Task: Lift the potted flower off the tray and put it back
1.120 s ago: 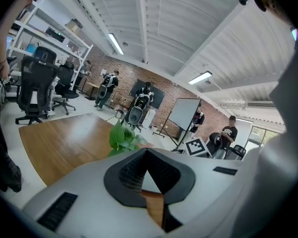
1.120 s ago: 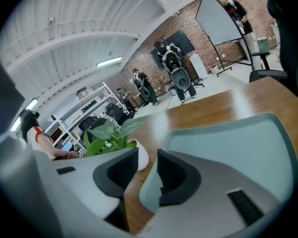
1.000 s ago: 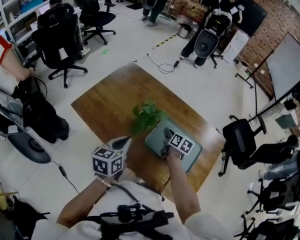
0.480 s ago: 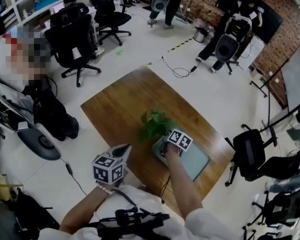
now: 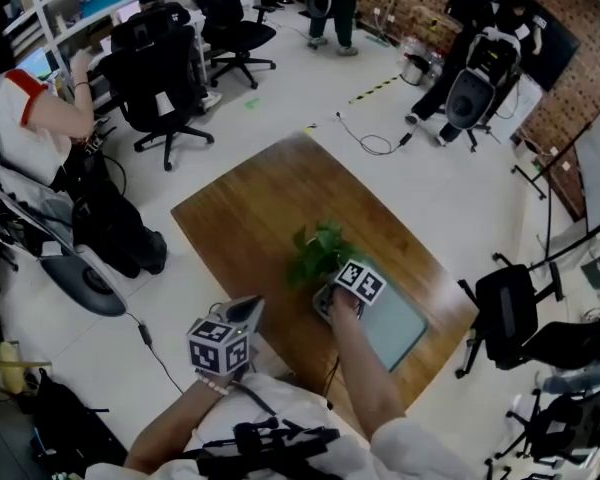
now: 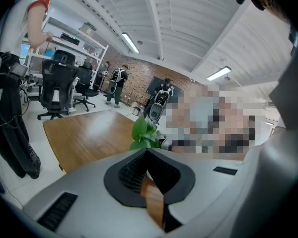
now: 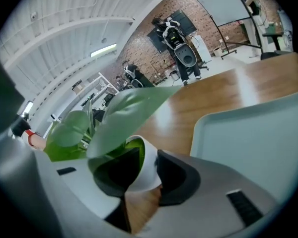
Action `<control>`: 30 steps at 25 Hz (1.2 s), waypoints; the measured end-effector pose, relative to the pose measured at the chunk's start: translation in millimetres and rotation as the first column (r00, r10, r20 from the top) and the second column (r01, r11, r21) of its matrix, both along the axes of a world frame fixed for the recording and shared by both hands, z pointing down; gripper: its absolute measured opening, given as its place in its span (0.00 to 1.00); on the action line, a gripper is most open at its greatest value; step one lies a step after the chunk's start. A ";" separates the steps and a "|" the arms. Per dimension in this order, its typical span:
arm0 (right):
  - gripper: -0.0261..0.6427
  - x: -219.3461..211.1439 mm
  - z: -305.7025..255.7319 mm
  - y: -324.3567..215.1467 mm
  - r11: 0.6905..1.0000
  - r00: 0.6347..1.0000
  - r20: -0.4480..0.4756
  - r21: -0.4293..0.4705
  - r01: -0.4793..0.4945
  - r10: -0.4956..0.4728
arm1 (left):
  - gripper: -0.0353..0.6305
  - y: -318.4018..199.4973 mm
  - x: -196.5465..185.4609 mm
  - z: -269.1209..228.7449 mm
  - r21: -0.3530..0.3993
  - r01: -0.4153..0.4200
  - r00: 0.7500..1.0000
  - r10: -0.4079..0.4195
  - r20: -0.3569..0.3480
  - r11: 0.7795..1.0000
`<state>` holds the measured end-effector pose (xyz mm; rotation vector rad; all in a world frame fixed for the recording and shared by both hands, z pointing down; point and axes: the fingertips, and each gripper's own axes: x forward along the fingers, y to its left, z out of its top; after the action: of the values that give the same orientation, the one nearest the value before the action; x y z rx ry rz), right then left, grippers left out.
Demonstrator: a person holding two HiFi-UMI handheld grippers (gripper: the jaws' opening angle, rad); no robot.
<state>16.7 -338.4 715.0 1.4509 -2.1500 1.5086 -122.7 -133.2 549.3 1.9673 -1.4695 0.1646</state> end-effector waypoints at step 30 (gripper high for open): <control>0.13 195.4 -22.9 91.2 0.895 0.896 -0.014 0.030 -0.444 0.445 | 0.04 5.9 60.1 1.7 0.034 -0.247 0.965 0.249 -0.089 0.969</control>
<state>212.1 -247.2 692.1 2.0660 -1.9128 1.5855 -62.7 -127.3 551.0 2.1441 -1.1686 0.1638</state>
